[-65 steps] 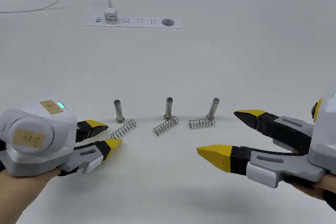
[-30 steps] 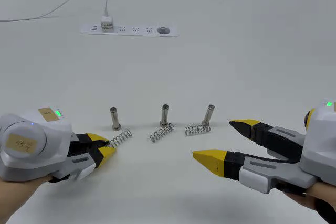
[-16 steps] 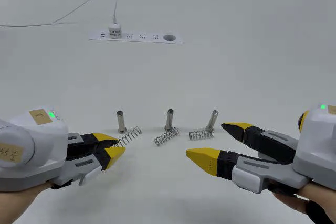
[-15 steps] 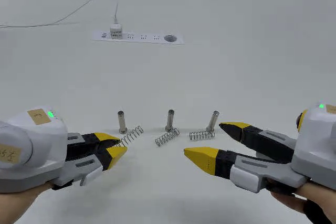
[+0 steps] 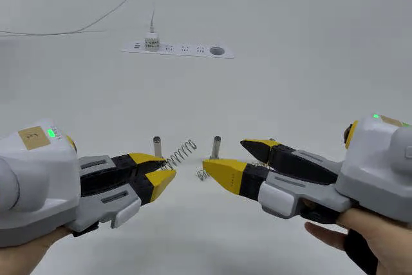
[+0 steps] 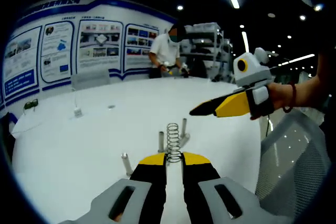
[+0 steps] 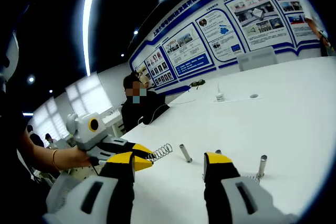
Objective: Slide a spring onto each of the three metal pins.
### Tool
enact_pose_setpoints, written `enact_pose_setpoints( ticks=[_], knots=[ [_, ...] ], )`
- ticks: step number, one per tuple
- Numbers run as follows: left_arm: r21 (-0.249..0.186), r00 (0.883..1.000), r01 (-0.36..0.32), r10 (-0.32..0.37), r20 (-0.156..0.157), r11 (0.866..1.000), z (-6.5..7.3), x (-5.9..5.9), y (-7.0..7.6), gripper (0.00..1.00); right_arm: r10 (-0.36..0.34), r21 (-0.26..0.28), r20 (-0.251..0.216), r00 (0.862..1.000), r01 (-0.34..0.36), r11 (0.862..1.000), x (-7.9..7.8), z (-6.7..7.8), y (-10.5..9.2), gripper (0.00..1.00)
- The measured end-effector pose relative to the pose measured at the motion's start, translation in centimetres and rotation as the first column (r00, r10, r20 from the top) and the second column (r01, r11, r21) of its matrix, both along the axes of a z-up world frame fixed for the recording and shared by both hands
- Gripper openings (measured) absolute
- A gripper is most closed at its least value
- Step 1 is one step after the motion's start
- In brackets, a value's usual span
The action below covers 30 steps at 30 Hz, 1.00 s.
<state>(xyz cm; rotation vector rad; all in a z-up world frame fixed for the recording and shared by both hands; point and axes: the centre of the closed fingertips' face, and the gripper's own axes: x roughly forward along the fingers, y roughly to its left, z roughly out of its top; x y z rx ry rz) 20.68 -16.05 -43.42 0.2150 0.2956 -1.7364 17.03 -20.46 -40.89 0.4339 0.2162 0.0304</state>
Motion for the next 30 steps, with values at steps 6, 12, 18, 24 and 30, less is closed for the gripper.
enact_pose_setpoints(
  ticks=[6,12,18,24,30],
  knots=[
    [-0.047,0.999,0.008,-0.009,-0.032,0.999,0.9,-1.0,0.0,0.10,0.011,0.072,0.026,1.000,-0.013,0.997,1.0,0.5,0.8,0.46],
    [-0.088,0.997,0.012,-0.019,-0.074,0.996,1.7,-2.1,0.0,0.10,0.020,0.160,0.047,0.999,-0.028,0.987,1.4,0.7,1.5,0.35],
    [-0.100,0.995,0.021,-0.030,-0.091,0.995,1.6,-2.7,0.1,0.10,0.018,0.235,0.079,0.997,-0.036,0.971,1.5,1.0,1.7,0.29],
    [-0.117,0.994,0.033,-0.044,-0.097,0.993,1.9,-3.1,0.2,0.10,0.012,0.301,0.088,0.996,-0.038,0.953,1.4,0.9,1.7,0.25],
    [-0.127,0.993,0.040,-0.054,-0.104,0.991,2.1,-3.3,0.1,0.10,0.007,0.347,0.100,0.995,-0.042,0.937,1.3,1.0,2.0,0.19]
  ],
)
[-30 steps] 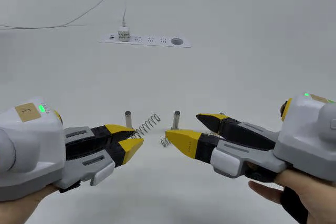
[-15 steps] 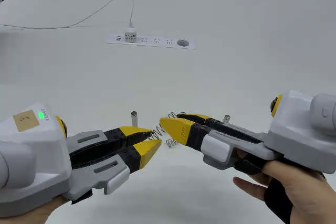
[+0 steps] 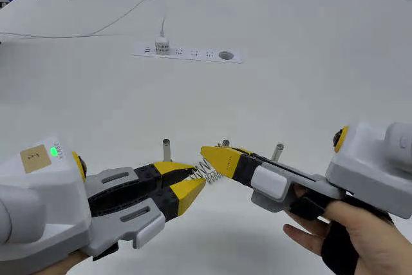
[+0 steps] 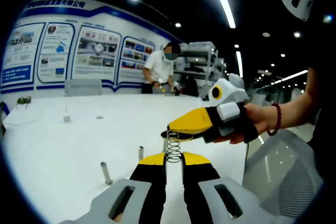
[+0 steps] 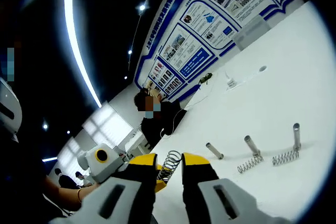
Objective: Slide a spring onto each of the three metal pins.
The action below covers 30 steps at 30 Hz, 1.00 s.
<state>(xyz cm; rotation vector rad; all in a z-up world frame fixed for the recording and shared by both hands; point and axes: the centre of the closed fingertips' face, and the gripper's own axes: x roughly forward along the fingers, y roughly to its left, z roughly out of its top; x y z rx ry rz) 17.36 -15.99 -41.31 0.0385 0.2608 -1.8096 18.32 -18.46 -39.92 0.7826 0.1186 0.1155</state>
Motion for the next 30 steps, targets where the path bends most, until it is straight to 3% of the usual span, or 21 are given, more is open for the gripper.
enact_pose_setpoints(
  ticks=[4,14,19,24,26,30],
  knots=[
    [0.004,1.000,0.006,-0.006,-0.001,1.000,-0.1,-0.1,0.0,0.10,0.001,0.006,-0.001,1.000,-0.001,1.000,0.0,0.0,0.0,0.13],
    [0.001,1.000,-0.001,0.001,0.019,1.000,0.0,0.0,-0.1,0.10,0.010,0.021,0.017,1.000,-0.010,1.000,0.0,0.4,0.0,0.11],
    [0.014,0.999,-0.019,0.019,0.036,1.000,-0.1,0.4,-0.1,0.11,0.015,-0.003,0.011,1.000,-0.015,1.000,0.6,0.4,0.2,0.11],
    [0.050,0.999,-0.031,0.030,0.023,0.998,-0.4,0.5,0.1,0.11,0.029,-0.047,0.002,1.000,-0.029,0.998,1.0,0.5,0.5,0.11],
    [0.065,0.997,-0.042,0.038,0.059,0.997,-0.6,0.7,0.2,0.11,0.028,-0.051,0.001,1.000,-0.028,0.998,1.1,0.6,0.5,0.11],
    [0.092,0.994,-0.054,0.045,0.098,0.994,-1.0,0.9,0.4,0.15,0.015,-0.077,-0.002,1.000,-0.015,0.997,1.4,0.8,0.0,0.11]
  ],
)
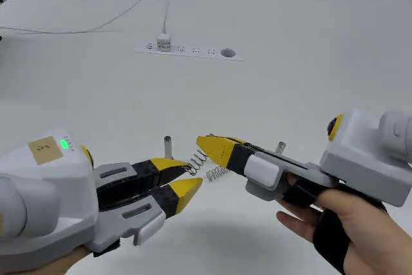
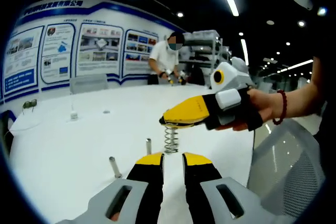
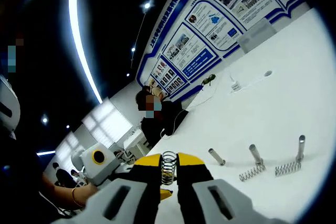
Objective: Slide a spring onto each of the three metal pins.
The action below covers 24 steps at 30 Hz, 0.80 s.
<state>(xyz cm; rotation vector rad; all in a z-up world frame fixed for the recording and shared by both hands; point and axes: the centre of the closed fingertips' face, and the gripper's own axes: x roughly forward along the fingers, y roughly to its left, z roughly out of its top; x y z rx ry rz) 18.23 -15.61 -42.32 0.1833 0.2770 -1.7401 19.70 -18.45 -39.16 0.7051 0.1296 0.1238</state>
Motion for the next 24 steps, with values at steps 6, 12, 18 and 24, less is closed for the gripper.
enact_pose_setpoints(
  ticks=[6,12,18,24],
  knots=[
    [0.048,0.996,-0.033,0.029,0.083,0.998,-0.8,0.8,0.4,0.21,-0.003,-0.069,-0.005,1.000,0.003,0.998,0.8,0.4,-0.5,0.11],
    [0.074,0.996,-0.053,0.047,0.077,0.996,-1.6,1.3,0.6,0.30,0.013,-0.165,-0.018,1.000,-0.016,0.986,2.2,0.6,-0.7,0.11],
    [0.095,0.994,-0.079,0.072,0.078,0.992,-2.2,1.9,0.8,0.39,0.011,-0.262,-0.037,0.999,-0.021,0.965,3.7,0.5,-0.9,0.11],
    [0.108,0.993,-0.095,0.088,0.074,0.990,-2.7,2.1,0.9,0.50,-0.023,-0.292,-0.038,0.999,0.011,0.956,4.9,0.2,-1.6,0.11]
  ],
)
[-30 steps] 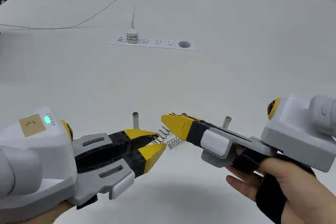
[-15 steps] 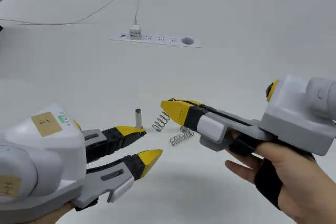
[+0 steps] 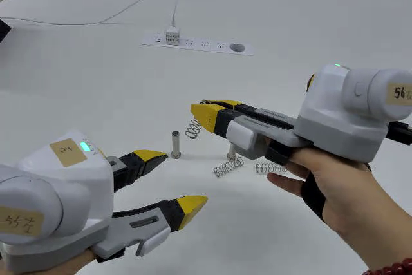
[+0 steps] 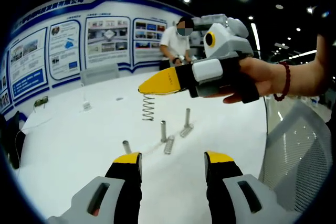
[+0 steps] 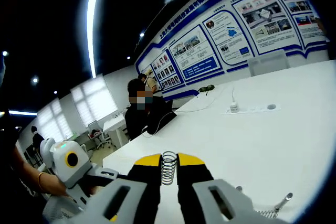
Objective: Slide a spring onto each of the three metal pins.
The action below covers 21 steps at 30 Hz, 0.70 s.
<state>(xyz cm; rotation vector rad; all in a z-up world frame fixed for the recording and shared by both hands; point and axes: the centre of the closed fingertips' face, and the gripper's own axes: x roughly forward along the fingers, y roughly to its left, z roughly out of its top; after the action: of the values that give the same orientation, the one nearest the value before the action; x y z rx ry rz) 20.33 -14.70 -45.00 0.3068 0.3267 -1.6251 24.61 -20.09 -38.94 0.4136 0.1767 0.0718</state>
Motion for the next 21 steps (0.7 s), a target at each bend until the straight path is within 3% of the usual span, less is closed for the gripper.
enact_pose_setpoints(
  ticks=[16,21],
  knots=[
    [0.048,0.999,-0.037,0.038,-0.023,0.998,-1.3,0.7,0.2,0.64,-0.042,-0.119,-0.048,0.998,0.036,0.992,2.9,-2.7,-1.5,0.12],
    [0.051,0.999,-0.045,0.046,-0.021,0.998,-1.5,0.9,0.2,0.67,-0.040,-0.127,-0.053,0.998,0.033,0.991,3.4,-3.4,-1.8,0.12]
  ],
)
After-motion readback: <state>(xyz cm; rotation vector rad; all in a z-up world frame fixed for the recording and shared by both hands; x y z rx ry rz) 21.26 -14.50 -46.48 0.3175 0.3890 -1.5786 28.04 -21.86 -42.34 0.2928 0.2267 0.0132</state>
